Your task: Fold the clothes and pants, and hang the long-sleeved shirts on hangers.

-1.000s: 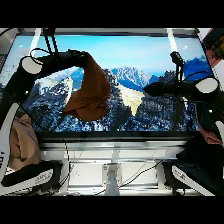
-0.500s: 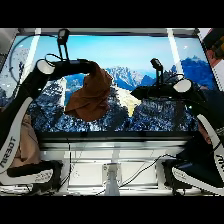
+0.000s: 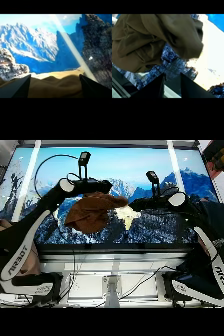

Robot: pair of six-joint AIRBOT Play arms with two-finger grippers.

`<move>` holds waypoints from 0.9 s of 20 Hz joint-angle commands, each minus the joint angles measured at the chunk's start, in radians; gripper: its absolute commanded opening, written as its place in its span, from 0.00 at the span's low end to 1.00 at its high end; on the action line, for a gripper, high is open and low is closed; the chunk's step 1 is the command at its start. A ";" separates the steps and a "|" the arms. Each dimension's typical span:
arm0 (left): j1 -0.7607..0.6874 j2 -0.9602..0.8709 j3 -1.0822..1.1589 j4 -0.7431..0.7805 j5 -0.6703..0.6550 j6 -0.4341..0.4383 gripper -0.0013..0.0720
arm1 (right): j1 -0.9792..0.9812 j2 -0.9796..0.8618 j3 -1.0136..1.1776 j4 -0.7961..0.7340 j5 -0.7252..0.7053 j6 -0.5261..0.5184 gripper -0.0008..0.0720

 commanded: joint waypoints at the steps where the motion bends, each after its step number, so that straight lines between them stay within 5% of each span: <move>1: 0.075 0.116 0.000 0.091 -0.176 -0.010 0.97 | 0.002 0.004 0.000 -0.016 -0.003 0.001 0.32; 4: 0.210 0.266 -0.003 0.237 -0.357 -0.193 0.82 | 0.002 0.013 0.000 -0.017 -0.003 0.001 0.32; 7: 0.331 0.397 -0.130 0.409 -0.452 -0.319 0.82 | 0.002 0.013 0.000 -0.018 -0.004 0.001 0.32; 13: 0.388 0.579 -0.713 0.335 -0.325 -0.457 0.82 | 0.002 0.013 0.000 -0.030 -0.003 0.001 0.32; 18: 0.389 0.580 -0.852 0.248 -0.232 -0.605 0.82 | 0.002 0.013 0.000 -0.037 -0.003 0.000 0.32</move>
